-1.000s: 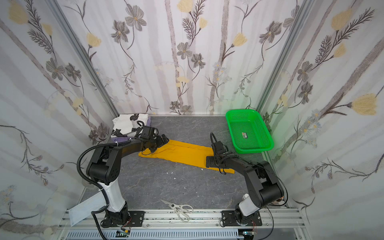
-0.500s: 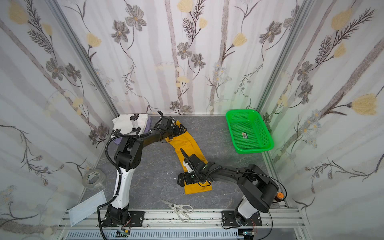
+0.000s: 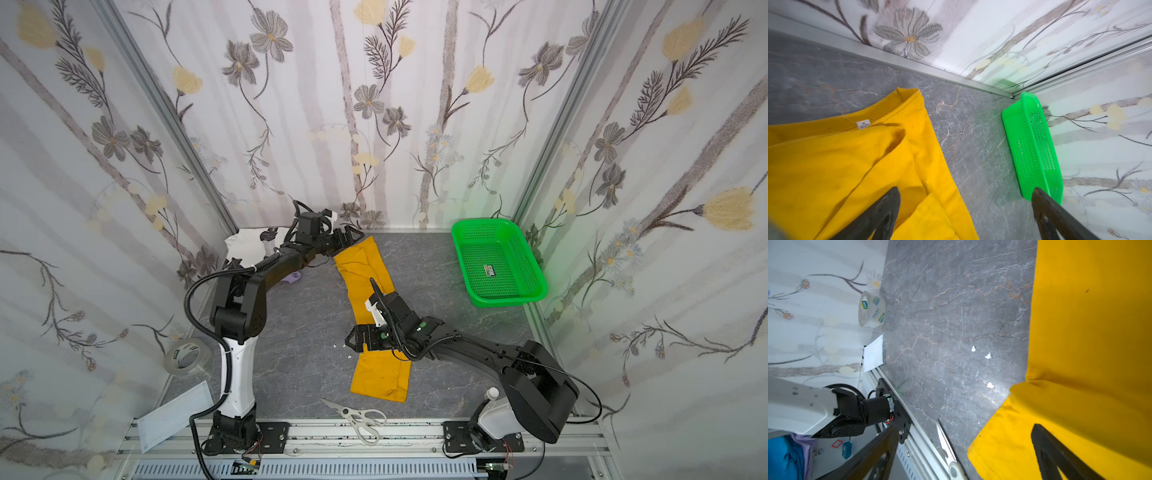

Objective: Fold and stack the t-shirts
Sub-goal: 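Swing the strip end toward the robot with the right gripper while the left holds, then release the strip and move both grippers to its end nearest the robot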

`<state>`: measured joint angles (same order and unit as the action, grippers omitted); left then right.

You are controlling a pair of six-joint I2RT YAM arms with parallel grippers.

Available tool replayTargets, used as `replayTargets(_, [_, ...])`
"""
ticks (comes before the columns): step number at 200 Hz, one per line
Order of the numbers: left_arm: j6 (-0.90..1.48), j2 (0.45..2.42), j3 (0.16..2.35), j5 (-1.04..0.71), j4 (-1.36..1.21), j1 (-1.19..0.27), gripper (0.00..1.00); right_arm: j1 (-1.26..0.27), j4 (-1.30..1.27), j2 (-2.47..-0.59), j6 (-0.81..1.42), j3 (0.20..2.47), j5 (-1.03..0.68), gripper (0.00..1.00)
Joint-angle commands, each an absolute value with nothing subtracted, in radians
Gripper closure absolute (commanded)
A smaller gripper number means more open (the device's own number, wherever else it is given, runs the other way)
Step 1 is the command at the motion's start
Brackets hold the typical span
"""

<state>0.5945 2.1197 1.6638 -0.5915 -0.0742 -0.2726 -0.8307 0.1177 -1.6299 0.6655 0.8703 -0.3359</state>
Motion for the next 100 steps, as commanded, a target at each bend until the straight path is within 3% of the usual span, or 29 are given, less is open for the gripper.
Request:
replayTargets(1, [0.54, 1.948, 1.535, -0.572, -0.065, -0.24, 0.0, -0.755, 0.15, -1.73, 0.553, 0.971, -0.344, 0.0])
replayTargets(66, [0.566, 1.403, 1.004, -0.441, 0.075, -0.254, 0.0, -0.652, 0.369, -2.161, 0.425, 1.411, -0.252, 0.0])
replayTargets(100, [0.597, 1.095, 0.757, -0.399, 0.128, -0.288, 0.0, -0.632, 0.419, -2.337, 0.46, 1.613, -0.243, 0.0])
